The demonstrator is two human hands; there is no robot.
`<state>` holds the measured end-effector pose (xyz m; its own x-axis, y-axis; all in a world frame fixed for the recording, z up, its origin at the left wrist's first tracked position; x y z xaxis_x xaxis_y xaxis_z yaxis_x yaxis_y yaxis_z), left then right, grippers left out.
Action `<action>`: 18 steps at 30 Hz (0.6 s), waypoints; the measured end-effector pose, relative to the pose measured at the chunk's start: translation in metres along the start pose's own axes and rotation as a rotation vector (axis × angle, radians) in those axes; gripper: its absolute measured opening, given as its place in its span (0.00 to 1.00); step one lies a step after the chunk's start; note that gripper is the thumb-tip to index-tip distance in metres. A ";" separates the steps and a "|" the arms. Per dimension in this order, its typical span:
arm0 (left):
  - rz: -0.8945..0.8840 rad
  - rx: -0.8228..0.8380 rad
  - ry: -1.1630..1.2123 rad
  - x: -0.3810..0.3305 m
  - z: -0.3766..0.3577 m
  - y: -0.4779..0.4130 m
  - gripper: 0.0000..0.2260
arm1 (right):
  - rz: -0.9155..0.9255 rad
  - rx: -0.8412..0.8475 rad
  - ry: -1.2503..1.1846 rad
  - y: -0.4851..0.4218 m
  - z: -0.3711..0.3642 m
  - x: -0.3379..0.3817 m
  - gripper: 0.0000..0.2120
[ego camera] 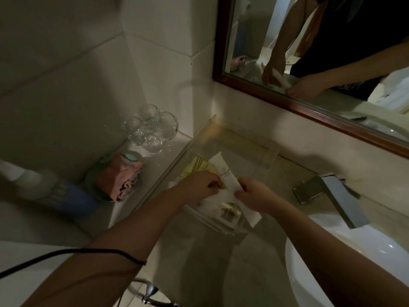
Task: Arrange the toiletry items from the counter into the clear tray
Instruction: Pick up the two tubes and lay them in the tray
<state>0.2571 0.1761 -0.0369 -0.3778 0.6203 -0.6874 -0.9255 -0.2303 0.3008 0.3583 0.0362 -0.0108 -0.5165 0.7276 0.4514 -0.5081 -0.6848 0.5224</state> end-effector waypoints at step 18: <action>0.431 -0.620 1.065 0.063 0.028 0.027 0.09 | -0.202 -0.057 -0.315 -0.013 -0.009 -0.013 0.14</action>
<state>0.2092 0.2299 -0.0532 -0.2177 -0.4189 -0.8815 -0.4757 -0.7431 0.4706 0.3660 0.0355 -0.0300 -0.1687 0.8190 0.5484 -0.6203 -0.5206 0.5866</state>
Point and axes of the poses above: each hand's wrist, its own y-axis away from the middle knuckle, its own z-axis out of the back of the hand, x = y × z, the point moved 4 cm from there along -y, towards the middle knuckle, and after that the axes turned 4 degrees about y, right-handed, at the moved point
